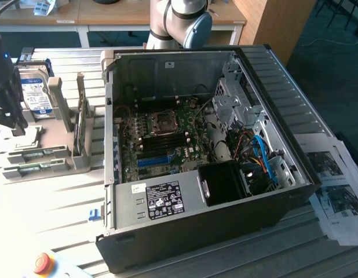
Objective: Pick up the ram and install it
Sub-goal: 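Pick up the ram and move it above insertion slot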
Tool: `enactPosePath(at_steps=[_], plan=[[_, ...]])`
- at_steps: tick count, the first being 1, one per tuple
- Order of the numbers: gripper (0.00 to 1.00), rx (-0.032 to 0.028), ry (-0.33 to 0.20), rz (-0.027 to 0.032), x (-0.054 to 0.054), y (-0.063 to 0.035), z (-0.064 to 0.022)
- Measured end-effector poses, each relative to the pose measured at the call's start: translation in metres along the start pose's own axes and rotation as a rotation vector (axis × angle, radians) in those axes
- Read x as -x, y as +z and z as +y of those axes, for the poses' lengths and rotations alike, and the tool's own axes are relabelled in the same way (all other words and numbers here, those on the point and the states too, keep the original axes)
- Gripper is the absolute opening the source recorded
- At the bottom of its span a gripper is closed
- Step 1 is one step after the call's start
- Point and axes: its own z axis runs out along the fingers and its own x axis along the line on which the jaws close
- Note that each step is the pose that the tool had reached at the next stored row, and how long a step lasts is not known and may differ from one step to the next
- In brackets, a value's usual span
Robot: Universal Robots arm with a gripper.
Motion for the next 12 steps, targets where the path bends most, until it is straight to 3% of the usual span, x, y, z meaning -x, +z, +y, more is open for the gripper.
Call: enactPosePath(at_steps=[12], plan=[[0.25, 0.0001, 0.0, 0.0, 0.0, 0.0192, -0.0008]])
